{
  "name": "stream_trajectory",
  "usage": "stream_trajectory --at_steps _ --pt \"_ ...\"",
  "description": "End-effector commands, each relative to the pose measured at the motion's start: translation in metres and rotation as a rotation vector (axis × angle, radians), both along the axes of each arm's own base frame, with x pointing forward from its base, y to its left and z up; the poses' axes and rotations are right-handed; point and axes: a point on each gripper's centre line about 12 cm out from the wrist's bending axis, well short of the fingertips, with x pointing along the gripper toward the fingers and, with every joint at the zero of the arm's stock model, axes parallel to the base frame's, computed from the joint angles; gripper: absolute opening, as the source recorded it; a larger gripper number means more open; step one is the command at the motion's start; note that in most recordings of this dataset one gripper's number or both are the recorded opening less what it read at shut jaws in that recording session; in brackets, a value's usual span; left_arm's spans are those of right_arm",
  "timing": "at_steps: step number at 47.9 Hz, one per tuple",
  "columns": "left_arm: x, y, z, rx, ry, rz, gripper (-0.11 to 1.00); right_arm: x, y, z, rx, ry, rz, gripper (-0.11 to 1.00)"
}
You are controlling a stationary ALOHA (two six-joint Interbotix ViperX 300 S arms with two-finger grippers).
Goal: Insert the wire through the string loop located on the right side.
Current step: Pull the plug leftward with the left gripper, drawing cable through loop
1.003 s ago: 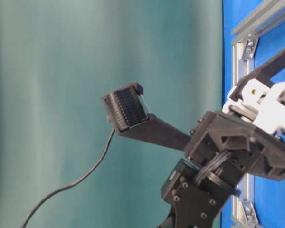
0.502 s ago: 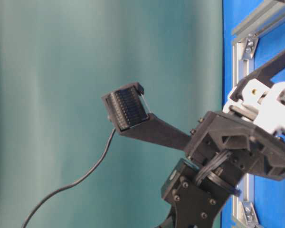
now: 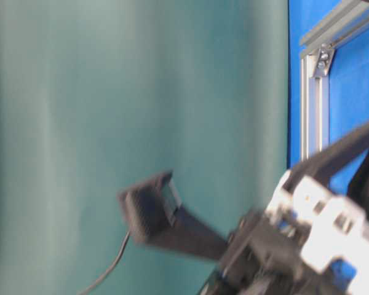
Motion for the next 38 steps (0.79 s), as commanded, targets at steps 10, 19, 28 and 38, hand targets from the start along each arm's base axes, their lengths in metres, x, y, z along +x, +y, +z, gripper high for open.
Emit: stream_trajectory --at_steps 10,19,28,38 --pt "-0.050 0.006 0.006 -0.005 0.005 0.003 0.11 0.003 0.001 0.008 0.005 -0.024 0.001 0.86" --pt "-0.085 0.010 0.005 -0.004 0.004 0.004 0.11 0.004 0.001 0.008 0.006 -0.021 0.002 0.86" --pt "-0.125 0.014 0.006 -0.019 0.011 0.007 0.11 0.004 0.001 0.008 0.006 -0.021 0.002 0.86" --pt "-0.167 0.011 0.009 -0.028 0.008 -0.024 0.11 0.004 0.001 0.009 0.006 -0.024 0.002 0.86"
